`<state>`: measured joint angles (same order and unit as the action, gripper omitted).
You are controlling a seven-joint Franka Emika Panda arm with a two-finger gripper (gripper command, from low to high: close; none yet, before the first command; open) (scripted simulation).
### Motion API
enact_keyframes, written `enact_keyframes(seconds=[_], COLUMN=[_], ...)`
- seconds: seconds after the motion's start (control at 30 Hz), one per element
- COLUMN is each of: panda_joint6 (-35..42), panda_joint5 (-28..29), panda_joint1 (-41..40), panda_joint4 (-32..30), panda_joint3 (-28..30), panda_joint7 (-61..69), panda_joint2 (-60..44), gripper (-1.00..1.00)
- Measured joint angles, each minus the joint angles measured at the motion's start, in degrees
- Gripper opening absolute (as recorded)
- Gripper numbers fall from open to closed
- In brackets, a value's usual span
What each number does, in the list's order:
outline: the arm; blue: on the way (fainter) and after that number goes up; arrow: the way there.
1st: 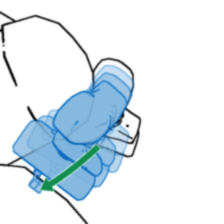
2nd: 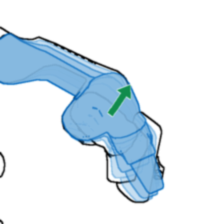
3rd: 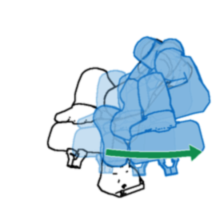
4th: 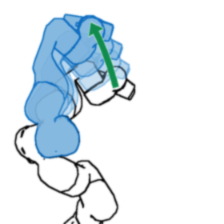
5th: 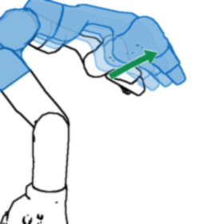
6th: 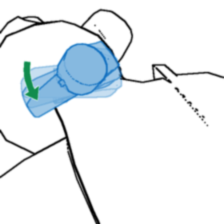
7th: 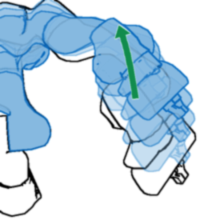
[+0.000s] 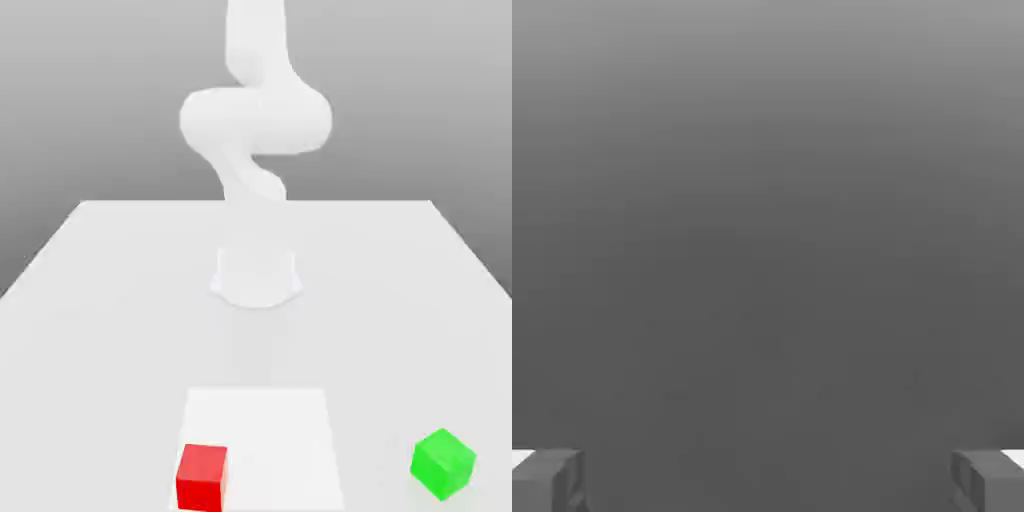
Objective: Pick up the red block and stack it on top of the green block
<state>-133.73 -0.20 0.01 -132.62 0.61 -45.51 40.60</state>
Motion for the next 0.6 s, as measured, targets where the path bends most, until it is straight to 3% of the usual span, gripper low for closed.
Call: enact_keyframes(seconds=[0.6], panda_joint6=[-14.1], panda_joint5=[-2.0], panda_joint1=[-1.1], panda_joint4=[-6.1], panda_joint3=[3.5], panda_joint7=[2.8], panda_joint2=[-37.7], gripper=[0.00])
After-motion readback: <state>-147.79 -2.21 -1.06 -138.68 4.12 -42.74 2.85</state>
